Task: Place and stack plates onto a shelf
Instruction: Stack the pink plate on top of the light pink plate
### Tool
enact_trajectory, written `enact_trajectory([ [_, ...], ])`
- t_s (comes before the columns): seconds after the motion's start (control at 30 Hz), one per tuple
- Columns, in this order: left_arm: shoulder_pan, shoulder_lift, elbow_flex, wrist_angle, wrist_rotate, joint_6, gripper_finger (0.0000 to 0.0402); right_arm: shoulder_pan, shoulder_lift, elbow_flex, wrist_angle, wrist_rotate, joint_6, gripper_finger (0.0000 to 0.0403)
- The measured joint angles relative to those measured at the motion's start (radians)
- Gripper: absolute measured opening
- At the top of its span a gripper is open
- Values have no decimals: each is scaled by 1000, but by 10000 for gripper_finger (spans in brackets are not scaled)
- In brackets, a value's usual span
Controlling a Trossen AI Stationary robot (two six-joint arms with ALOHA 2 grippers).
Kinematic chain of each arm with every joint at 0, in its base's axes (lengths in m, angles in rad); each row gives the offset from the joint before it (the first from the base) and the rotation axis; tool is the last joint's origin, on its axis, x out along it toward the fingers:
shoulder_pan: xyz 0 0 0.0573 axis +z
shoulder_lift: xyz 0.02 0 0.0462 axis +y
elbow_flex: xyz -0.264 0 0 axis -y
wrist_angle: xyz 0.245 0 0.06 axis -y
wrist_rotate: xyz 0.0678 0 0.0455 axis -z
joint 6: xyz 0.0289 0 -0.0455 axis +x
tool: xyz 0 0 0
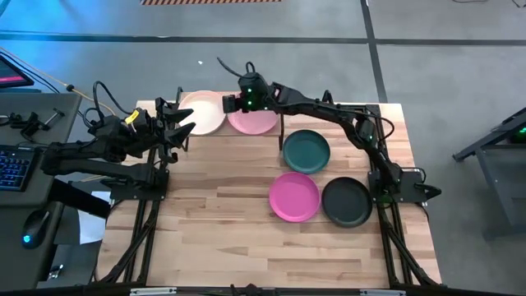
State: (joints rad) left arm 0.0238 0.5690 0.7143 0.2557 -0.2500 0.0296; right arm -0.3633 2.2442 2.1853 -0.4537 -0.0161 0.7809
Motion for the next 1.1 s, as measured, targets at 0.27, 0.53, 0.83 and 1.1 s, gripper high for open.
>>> enact_trajectory([
  [0.27, -1, 0, 0, -8, 1, -2, 190, 27, -161, -18, -398, 28, -428, 172],
  [0.53, 0, 0, 0, -36, 5, -56, 190, 98, -503, -401, -453, 63, -534, 172],
  [0.83, 0, 3, 0, -85, 35, -133, 190, 303, -1077, -1156, 158, 90, -299, 172],
  [1.1, 0, 19, 1, -71, 35, -153, 190, 397, -1287, -1411, 428, 262, -235, 172],
])
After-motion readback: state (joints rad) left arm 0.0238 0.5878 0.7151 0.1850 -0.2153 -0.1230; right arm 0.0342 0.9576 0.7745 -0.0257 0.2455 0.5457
